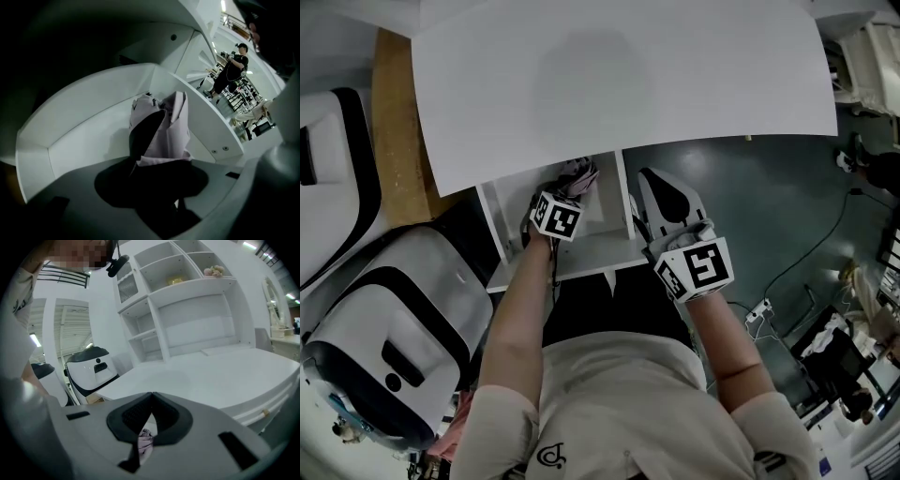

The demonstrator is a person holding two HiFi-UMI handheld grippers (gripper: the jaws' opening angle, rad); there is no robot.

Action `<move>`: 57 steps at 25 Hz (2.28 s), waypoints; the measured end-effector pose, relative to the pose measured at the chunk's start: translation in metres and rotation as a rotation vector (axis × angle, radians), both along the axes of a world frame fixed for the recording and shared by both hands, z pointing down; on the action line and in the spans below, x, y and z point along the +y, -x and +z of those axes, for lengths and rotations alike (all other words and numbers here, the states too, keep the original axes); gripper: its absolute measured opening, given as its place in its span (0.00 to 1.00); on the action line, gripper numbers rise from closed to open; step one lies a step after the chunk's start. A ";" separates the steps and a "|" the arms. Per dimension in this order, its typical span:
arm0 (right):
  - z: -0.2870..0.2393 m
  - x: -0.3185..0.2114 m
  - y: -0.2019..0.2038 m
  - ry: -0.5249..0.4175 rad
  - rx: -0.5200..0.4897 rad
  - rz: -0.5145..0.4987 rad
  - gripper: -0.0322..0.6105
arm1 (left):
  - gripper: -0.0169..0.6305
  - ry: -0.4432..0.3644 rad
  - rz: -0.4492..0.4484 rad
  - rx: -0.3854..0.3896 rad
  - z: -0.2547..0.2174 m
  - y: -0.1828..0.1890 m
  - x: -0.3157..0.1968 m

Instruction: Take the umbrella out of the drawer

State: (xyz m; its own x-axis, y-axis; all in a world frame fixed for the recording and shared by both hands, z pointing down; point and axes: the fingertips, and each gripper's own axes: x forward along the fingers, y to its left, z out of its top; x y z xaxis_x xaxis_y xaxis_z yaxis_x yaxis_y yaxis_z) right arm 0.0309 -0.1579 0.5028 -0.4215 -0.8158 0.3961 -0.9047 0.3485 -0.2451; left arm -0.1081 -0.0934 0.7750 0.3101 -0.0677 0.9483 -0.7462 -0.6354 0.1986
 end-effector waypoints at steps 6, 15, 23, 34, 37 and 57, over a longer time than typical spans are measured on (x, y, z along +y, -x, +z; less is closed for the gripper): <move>-0.024 -0.001 0.004 -0.037 0.009 -0.029 0.06 | 0.37 -0.061 0.063 0.020 -0.035 -0.008 0.001; -0.071 0.012 0.004 -0.103 0.012 -0.059 0.06 | 0.37 -0.175 0.084 0.076 -0.117 -0.023 -0.008; -0.109 0.023 0.004 -0.171 0.014 -0.082 0.06 | 0.37 -0.313 0.027 0.154 -0.207 -0.035 -0.022; -0.178 0.010 0.014 -0.321 0.048 -0.171 0.06 | 0.37 -0.616 -0.092 0.293 -0.350 -0.029 -0.056; -0.191 0.002 0.014 -0.356 0.044 -0.180 0.06 | 0.37 -0.714 -0.122 0.319 -0.389 -0.025 -0.070; -0.286 -0.008 0.030 -0.554 -0.042 -0.266 0.06 | 0.37 -1.231 -0.298 0.529 -0.570 0.030 -0.070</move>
State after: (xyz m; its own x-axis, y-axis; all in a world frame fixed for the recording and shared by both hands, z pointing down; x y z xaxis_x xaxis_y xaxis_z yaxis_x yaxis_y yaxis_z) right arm 0.0010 -0.1663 0.2166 -0.6446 -0.7605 -0.0781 -0.7630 0.6464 0.0032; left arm -0.1385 -0.1631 0.2046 0.4379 -0.8990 0.0024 -0.8967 -0.4369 -0.0706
